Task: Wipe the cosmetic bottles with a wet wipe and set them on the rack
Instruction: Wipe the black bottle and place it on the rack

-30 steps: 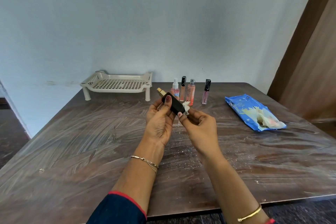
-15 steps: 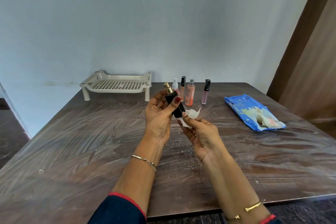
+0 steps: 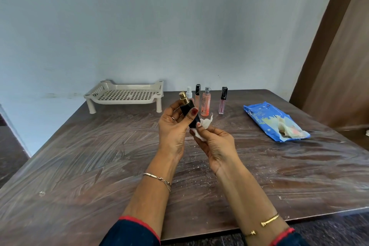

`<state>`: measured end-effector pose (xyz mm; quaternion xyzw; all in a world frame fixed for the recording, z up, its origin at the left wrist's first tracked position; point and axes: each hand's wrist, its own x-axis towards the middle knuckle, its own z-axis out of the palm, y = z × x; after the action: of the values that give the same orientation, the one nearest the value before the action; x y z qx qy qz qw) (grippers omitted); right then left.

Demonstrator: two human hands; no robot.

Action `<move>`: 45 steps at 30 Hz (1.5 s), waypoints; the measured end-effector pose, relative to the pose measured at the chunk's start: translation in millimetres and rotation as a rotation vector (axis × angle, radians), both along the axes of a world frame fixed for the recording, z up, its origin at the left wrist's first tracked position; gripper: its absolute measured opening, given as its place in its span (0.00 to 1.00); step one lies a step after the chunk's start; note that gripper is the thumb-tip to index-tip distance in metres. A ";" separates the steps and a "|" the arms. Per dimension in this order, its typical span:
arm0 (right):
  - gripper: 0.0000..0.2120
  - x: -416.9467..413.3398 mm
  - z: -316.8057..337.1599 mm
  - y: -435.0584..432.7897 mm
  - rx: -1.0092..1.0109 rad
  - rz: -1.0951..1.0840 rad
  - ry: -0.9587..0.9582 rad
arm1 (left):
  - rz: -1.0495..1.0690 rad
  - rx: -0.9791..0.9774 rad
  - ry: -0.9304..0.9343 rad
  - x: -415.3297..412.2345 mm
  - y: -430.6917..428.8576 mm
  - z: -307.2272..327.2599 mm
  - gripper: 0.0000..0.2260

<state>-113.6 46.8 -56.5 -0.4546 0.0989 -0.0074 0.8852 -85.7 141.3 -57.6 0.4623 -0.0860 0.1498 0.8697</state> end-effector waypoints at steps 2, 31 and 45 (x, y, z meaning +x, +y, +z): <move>0.04 -0.6 0.2 0.7 -0.008 -0.052 0.000 | 0.041 0.029 -0.002 -0.9 -0.1 1.1 0.21; 0.07 123.0 30.4 55.0 -0.404 0.000 -0.192 | 0.557 0.715 0.277 148.0 124.7 51.9 0.21; 0.07 150.8 7.4 53.1 -0.388 0.074 -0.149 | 0.576 1.134 0.434 186.5 130.5 29.6 0.23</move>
<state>37.1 99.9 -49.2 -0.6181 0.0134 -0.0274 0.7855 100.9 271.8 -28.0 0.8719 0.1523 0.2109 0.4150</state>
